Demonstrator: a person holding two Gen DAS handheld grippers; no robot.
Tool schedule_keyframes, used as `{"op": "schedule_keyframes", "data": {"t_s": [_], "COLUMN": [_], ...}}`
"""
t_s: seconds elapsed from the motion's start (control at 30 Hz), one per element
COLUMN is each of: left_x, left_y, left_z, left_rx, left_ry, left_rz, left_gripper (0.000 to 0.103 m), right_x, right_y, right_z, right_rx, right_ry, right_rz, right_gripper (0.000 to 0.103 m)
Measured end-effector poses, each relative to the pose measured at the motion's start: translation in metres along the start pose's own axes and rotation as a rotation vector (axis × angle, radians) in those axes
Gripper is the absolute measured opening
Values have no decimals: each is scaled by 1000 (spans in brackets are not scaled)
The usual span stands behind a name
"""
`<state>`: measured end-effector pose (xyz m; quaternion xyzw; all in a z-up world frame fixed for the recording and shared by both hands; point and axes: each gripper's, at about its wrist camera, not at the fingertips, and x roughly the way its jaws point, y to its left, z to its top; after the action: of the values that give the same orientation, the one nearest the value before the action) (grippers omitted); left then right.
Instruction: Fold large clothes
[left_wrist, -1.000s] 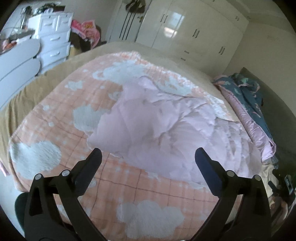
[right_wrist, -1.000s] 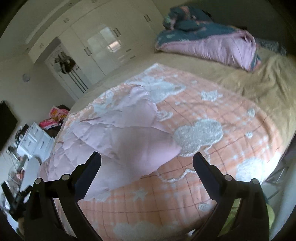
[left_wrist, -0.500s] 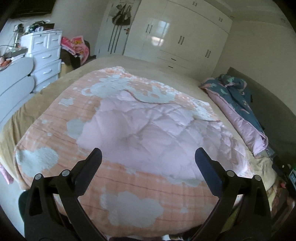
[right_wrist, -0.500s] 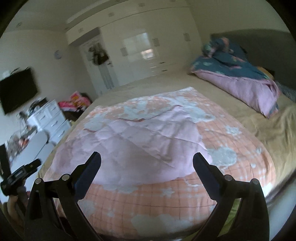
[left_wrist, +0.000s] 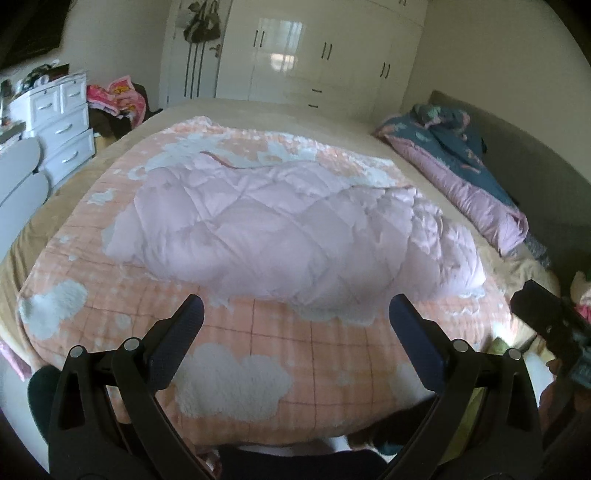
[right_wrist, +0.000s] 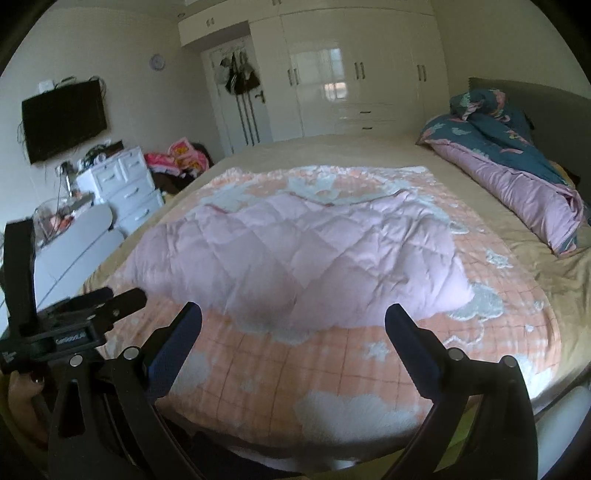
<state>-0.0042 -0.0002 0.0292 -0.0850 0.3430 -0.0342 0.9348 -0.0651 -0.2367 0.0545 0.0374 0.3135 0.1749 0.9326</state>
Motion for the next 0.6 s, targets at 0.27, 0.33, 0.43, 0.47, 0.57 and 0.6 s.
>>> {"op": "schedule_keyframes", "data": {"t_s": [0.27,0.33,0.43,0.47,0.57,0.6], "left_x": [0,0,0,0,-1,0], "left_y": [0,0,0,-1,0,0], "left_z": [-2,-2,-2,-2,-2,-1], "left_rx": [18,17,18,16,16,17], "left_ry": [0,1,3,2,8,9], "left_rz": [32,31,37,37,44,45], "left_gripper": [94,94,94,94,94,94], "right_x": [7,8,9,10,12,12], "right_y": [3,3,1,1,0,0], "right_z": [-4,-4,-4,-4,-3,-4], "right_rx": [-19,-16,-11,-10,-5,-3], "right_ry": [7,8,20,24,28,29], "right_rz": [-5,-4,5,5,7,9], "right_gripper": [99,99,99,99,99,99]}}
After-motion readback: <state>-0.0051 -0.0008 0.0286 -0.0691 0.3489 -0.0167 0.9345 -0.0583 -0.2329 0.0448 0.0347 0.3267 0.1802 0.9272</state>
